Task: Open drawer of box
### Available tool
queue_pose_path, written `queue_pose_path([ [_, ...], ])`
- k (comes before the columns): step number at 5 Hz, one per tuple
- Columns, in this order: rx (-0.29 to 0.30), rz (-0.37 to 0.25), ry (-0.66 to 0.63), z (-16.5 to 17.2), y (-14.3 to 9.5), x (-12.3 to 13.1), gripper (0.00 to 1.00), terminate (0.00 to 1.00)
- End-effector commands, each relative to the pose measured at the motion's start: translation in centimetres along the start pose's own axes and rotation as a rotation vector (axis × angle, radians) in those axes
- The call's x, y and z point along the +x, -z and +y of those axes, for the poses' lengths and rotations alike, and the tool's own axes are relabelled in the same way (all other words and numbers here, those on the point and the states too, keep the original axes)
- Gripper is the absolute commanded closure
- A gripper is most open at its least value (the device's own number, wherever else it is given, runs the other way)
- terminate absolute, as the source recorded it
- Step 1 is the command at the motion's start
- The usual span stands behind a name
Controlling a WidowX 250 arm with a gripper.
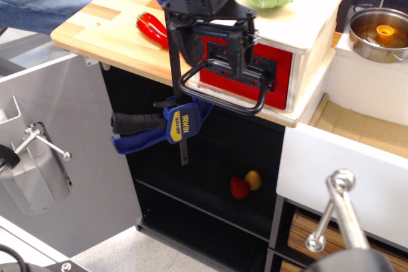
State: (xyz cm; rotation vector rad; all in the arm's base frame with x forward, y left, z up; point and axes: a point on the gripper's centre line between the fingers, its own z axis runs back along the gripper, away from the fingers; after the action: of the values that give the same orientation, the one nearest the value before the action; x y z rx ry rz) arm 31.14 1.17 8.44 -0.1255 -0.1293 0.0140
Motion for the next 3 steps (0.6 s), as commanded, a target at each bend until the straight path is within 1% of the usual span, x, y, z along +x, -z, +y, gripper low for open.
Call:
queue_pose_path([
  [1, 0.067, -0.07, 0.004, -0.6, 1.7, 0.3, 0.0, 0.0],
  [2, 0.072, -0.087, 0.01, -0.8, 3.3, -0.6, 0.0, 0.0],
  [3, 0.068, -0.092, 0.015, -1.6, 4.7, -1.4, 0.0, 0.0],
])
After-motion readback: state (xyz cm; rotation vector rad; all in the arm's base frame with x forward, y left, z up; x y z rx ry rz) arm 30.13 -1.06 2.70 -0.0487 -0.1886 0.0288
